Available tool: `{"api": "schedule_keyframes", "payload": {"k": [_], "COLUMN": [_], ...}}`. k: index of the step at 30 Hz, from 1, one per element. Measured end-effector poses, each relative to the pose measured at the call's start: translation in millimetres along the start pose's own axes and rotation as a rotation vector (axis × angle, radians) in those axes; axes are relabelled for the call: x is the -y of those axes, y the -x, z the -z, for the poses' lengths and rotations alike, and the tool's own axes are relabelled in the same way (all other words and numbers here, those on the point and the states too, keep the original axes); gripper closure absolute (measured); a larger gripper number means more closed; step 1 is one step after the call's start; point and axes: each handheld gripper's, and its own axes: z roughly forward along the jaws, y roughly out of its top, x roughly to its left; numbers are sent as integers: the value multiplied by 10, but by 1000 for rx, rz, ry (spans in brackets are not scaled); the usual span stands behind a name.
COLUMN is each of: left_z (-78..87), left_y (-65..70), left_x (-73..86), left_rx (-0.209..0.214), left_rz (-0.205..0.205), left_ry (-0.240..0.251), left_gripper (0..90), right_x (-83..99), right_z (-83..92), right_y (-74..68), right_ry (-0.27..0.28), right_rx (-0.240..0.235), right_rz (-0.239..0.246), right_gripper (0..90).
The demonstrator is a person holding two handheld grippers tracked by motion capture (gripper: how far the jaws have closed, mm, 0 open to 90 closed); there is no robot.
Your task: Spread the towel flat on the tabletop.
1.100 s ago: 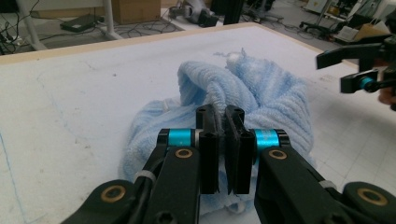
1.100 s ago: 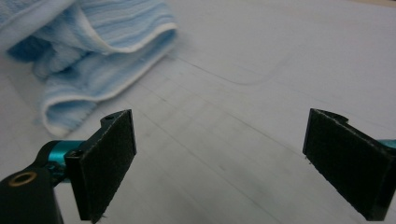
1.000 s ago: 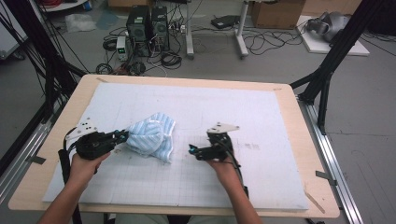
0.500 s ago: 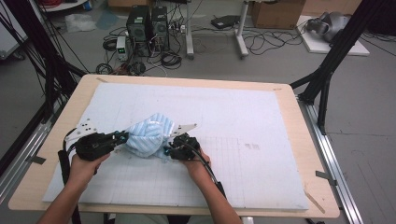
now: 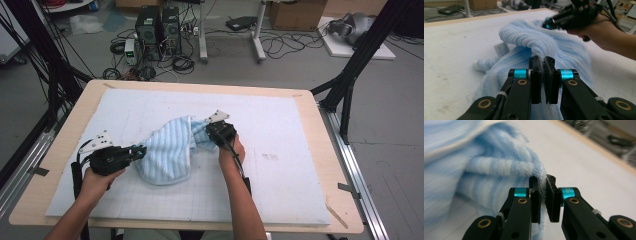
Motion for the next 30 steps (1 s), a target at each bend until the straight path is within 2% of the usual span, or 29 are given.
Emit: {"api": "schedule_keyframes", "payload": {"k": [1,4,7,9,12,13,15,18,19,20,23,24,25,28,29,30], "left_z": [-21,-89,-150,-168,-166,-166,-136,-89,-89,-72,-40,-26,-10,26,57,57], "left_y": [20,71,122,138,138,138,108,68,68,40,-14,-38,-57,-102,-140,-140], "left_x": [9,45,82,90,90,90,80,66,66,56,48,47,48,53,63,63], "left_rx": [8,48,74,88,90,90,74,57,57,17,-36,-53,-70,-85,-100,-100], "left_rz": [-3,-10,-18,-25,-17,-17,-7,-1,-1,-2,1,-2,4,17,25,25], "left_ry": [-8,-32,-56,-64,-57,-57,-41,-29,-29,-15,-4,1,7,16,23,23], "left_gripper": [846,846,842,837,817,802,773,735,689,621,517,497,483,477,476,476], "right_x": [-6,23,64,80,78,78,66,75,91,106,102,92,77,51,59,70], "right_z": [-3,-3,17,55,160,160,286,388,409,420,365,323,284,155,118,94], "right_y": [54,187,242,238,197,197,122,64,65,65,-15,-69,-138,-327,-360,-372], "right_ry": [-2,7,5,22,69,69,113,102,107,117,120,123,116,66,44,30], "right_rx": [22,35,7,-22,-40,-40,-26,20,2,-36,-220,-286,-330,-363,-376,-401], "right_rz": [-14,-79,-174,-211,-245,-245,-246,-195,-207,-228,-277,-276,-271,-216,-213,-202], "right_gripper": [839,816,606,538,460,460,421,425,428,427,392,384,382,409,484,610]}}
